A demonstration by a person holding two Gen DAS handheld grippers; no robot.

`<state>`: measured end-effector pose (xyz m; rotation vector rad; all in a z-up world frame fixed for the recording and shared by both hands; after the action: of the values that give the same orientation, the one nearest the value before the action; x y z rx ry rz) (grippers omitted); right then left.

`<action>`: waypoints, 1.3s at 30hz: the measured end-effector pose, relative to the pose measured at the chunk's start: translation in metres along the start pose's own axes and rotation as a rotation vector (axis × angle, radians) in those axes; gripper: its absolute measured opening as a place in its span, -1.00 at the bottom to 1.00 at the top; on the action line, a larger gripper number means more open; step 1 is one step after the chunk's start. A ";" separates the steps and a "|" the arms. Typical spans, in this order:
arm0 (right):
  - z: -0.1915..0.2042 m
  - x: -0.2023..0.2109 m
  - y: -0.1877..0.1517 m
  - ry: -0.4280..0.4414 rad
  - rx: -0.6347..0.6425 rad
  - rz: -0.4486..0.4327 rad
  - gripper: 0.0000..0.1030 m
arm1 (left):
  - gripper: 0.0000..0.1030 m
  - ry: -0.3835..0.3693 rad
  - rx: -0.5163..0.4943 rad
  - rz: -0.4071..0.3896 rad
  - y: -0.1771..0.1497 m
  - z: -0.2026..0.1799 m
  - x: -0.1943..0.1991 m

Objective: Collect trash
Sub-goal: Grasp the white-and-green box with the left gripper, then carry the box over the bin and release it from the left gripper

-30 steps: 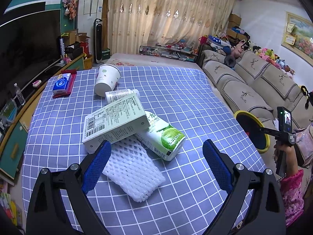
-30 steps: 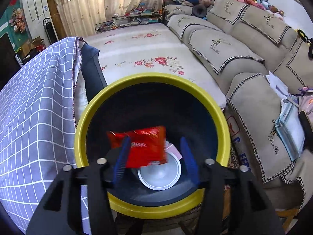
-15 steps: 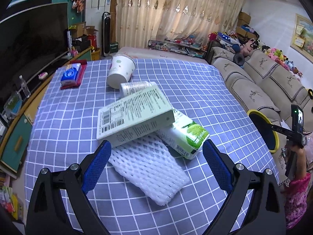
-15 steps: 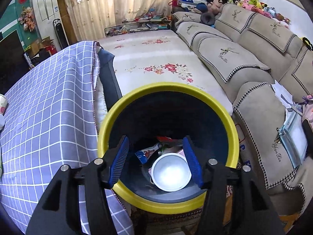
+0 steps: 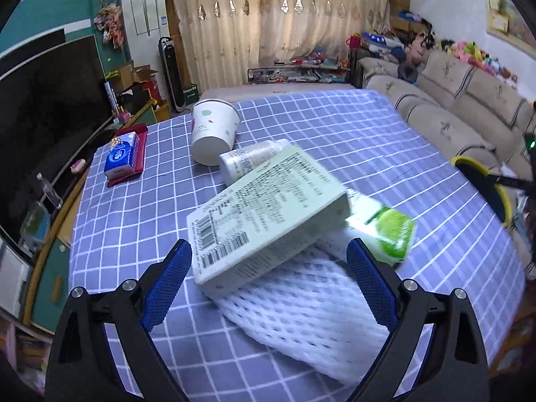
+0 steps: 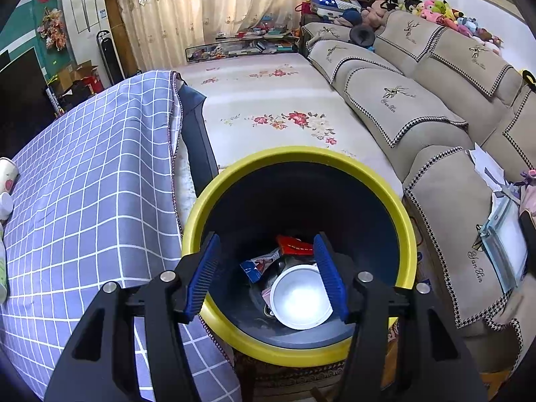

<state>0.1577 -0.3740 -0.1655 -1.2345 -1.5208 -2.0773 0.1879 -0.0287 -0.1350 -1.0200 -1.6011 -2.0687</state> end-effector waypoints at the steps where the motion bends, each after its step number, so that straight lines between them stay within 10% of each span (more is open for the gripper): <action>1: 0.001 0.000 0.001 0.000 0.002 0.001 0.08 | 0.75 0.007 -0.011 0.001 0.000 0.000 -0.003; 14: 0.020 -0.003 0.004 0.014 0.038 0.010 0.10 | 0.68 0.091 -0.148 -0.001 0.009 -0.013 -0.033; 28: 0.028 0.000 0.001 0.026 0.057 0.007 0.17 | -0.10 0.212 -0.298 0.000 0.019 -0.013 -0.058; 39: 0.029 0.006 0.000 0.057 0.055 -0.001 0.16 | -0.40 0.159 -0.199 -0.078 0.035 0.004 -0.019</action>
<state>0.1676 -0.3464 -0.1588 -1.1460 -1.5430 -2.0383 0.2245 -0.0387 -0.1237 -0.8416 -1.3998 -2.3349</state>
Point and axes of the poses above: each gripper's, at about its wrist camera, not at the fingertips, and x roughly against the way its jaws point, z to its left, y to its top, the point moved 1 cm from there along -x, roughly the way its jaws point, and after that the axes turned 4 degrees about -x, right-handed, at the moved point
